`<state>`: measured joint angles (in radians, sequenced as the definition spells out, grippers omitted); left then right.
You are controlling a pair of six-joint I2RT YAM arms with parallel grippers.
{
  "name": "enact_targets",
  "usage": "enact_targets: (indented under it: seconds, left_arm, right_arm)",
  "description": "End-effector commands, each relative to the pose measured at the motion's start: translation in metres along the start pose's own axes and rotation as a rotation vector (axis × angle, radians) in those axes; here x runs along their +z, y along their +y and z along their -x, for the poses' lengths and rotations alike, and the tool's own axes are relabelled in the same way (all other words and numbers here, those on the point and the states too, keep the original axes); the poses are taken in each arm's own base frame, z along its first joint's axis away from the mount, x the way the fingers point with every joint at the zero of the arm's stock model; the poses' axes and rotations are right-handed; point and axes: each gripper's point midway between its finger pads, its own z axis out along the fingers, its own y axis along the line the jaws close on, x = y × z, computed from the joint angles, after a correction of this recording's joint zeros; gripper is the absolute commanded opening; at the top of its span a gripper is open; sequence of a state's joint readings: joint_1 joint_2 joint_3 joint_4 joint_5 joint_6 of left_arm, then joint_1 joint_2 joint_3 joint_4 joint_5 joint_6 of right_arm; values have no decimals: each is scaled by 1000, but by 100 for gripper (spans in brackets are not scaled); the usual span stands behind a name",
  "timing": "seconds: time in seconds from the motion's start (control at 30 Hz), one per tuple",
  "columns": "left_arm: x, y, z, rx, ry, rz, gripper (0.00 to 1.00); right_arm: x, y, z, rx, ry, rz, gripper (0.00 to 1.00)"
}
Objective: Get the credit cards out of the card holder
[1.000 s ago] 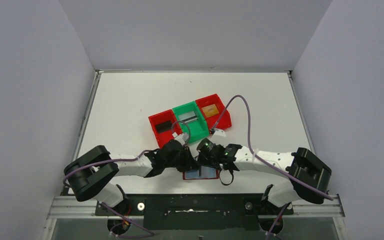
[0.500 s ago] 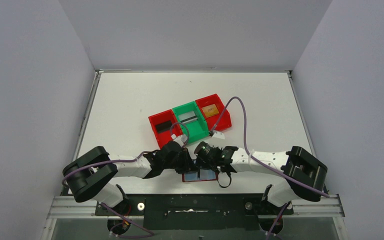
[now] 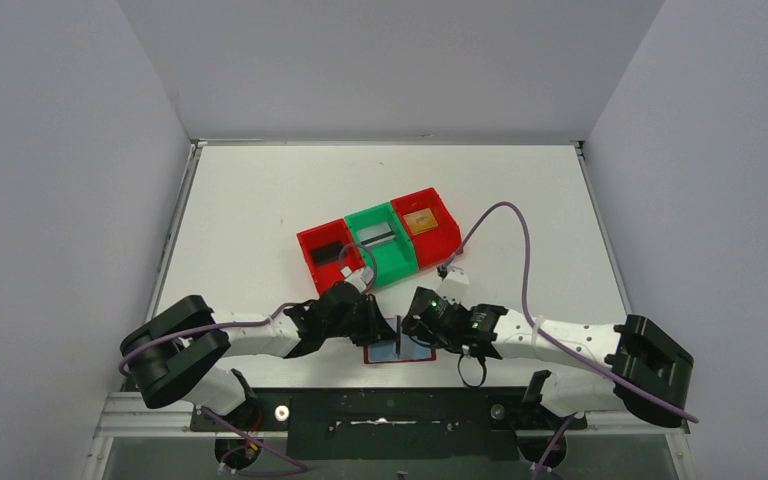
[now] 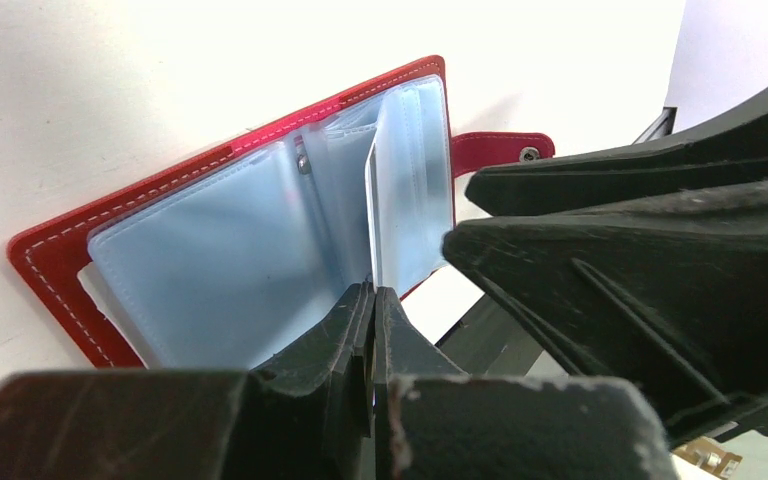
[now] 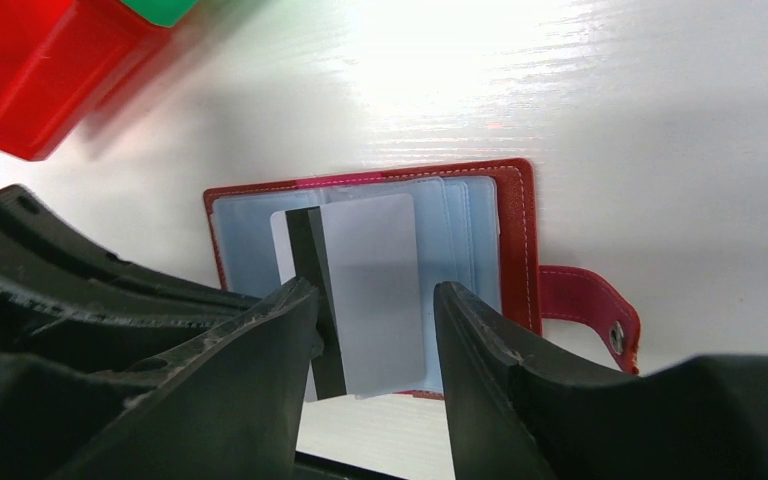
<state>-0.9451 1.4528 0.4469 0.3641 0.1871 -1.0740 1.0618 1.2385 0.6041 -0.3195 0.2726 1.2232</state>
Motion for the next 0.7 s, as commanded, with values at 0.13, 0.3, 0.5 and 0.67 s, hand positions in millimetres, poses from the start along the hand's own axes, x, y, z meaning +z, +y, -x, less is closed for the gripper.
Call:
enact_targets:
  seconds: [0.13, 0.3, 0.5, 0.67]
  left_arm:
    - [-3, -19, 12, 13, -44, -67, 0]
    - [-4, -20, 12, 18, -44, -65, 0]
    - [-5, -21, 13, 19, -46, -68, 0]
    - [-5, -20, 12, 19, -45, -68, 0]
  right_arm:
    - [-5, 29, 14, 53, -22, 173, 50]
    - [4, 22, 13, 13, -7, 80, 48]
    - [17, 8, -1, -49, 47, -8, 44]
    - [22, 0, -3, -69, 52, -46, 44]
